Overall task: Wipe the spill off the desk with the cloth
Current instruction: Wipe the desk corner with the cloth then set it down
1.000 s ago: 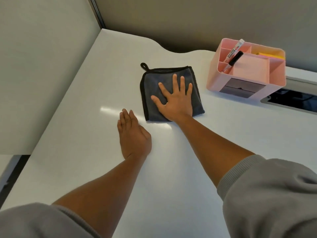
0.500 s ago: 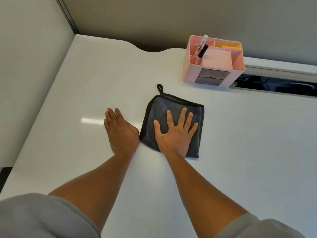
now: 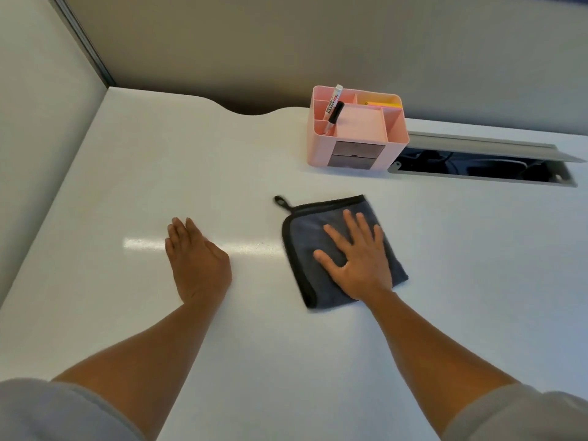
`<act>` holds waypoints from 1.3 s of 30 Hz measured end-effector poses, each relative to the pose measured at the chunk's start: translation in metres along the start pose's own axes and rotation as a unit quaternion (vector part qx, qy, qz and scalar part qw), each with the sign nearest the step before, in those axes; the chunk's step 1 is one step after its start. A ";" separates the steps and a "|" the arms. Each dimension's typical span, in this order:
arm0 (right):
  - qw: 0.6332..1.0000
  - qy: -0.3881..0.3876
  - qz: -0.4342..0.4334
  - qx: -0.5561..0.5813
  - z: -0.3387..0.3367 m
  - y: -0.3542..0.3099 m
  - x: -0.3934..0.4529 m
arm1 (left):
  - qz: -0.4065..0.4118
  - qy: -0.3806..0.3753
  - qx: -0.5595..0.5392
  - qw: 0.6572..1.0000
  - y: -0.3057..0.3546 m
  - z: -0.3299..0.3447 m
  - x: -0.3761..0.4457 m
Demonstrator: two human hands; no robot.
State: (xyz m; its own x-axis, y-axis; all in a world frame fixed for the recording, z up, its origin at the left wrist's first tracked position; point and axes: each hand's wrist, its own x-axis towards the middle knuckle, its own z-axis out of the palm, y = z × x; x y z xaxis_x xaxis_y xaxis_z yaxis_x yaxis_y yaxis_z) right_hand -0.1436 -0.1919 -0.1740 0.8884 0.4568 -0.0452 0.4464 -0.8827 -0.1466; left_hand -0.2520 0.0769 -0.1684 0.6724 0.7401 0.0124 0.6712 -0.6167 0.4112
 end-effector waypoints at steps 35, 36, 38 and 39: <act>0.998 0.002 0.047 0.029 0.008 -0.008 -0.094 | 0.011 -0.057 -0.003 0.998 0.056 0.007 -0.043; 0.997 -0.001 0.066 0.031 0.006 -0.005 -0.096 | 0.017 -0.055 -0.028 0.998 0.066 0.007 -0.051; 0.993 -0.012 0.112 0.030 0.001 -0.001 -0.099 | 0.033 -0.050 -0.061 0.996 0.084 0.007 -0.065; 0.991 -0.020 0.130 0.029 -0.001 0.001 -0.099 | 0.039 -0.049 -0.075 0.995 0.092 0.006 -0.070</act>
State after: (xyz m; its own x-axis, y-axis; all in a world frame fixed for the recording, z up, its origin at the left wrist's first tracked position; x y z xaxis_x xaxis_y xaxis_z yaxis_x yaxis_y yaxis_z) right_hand -0.2316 -0.2380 -0.1683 0.9672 0.2195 -0.1281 0.1947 -0.9639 -0.1814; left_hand -0.2351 -0.0331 -0.1368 0.7528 0.6572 -0.0362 0.5665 -0.6190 0.5440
